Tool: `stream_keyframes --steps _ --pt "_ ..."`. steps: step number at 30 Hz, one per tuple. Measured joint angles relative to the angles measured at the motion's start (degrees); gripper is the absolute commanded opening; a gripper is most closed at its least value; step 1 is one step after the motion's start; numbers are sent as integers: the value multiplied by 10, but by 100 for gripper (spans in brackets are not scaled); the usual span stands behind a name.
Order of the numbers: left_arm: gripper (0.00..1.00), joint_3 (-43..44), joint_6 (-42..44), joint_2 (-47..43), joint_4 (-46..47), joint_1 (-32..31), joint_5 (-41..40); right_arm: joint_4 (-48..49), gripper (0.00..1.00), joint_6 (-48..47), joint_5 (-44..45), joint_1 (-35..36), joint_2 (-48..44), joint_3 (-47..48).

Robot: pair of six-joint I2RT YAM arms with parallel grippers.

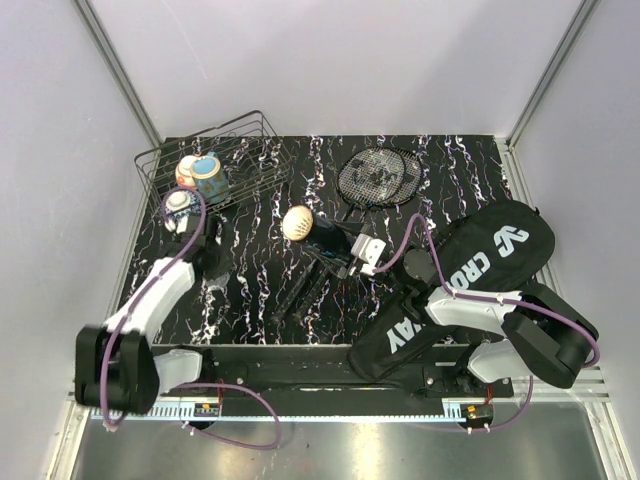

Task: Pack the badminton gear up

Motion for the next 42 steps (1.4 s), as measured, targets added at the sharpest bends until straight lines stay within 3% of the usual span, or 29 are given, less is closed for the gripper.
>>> stream_keyframes --steps 6,10,13,18,23,42 --pt "0 107 118 -179 -7 0 156 -3 42 0 -7 0 0 1" --pt "0 228 188 -227 -9 -17 264 -17 41 -2 -21 0 0 6" --pt "0 295 221 -239 -24 -65 305 -32 41 -2 -33 0 0 12" --pt "0 349 245 -234 -61 -183 315 -58 41 -2 -50 0 5 27" --pt "0 371 255 -188 -94 -240 316 -70 41 -2 -59 0 8 33" --pt "0 381 310 -152 -127 -278 355 -87 41 -9 -81 0 8 38"
